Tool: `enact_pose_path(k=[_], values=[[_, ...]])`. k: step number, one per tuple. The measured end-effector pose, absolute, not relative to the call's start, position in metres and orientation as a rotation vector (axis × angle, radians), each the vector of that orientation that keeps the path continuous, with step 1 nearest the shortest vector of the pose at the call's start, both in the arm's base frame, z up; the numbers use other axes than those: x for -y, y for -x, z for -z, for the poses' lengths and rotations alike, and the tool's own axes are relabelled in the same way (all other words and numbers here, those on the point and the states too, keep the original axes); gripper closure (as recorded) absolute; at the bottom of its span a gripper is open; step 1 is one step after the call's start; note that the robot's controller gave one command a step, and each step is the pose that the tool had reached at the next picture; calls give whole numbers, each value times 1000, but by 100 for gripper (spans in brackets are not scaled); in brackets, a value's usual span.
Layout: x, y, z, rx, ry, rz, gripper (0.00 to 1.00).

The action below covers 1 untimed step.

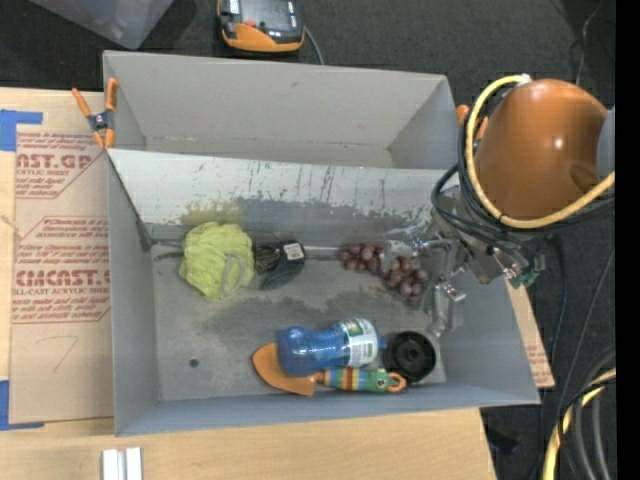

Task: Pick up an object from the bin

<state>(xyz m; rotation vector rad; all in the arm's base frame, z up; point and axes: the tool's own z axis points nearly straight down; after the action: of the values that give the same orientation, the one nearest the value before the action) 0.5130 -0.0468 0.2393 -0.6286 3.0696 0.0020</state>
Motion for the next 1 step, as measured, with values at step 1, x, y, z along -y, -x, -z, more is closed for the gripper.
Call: enact_pose_path(k=[1], values=[[70,-555,-169,-3120,280,-6,0]])
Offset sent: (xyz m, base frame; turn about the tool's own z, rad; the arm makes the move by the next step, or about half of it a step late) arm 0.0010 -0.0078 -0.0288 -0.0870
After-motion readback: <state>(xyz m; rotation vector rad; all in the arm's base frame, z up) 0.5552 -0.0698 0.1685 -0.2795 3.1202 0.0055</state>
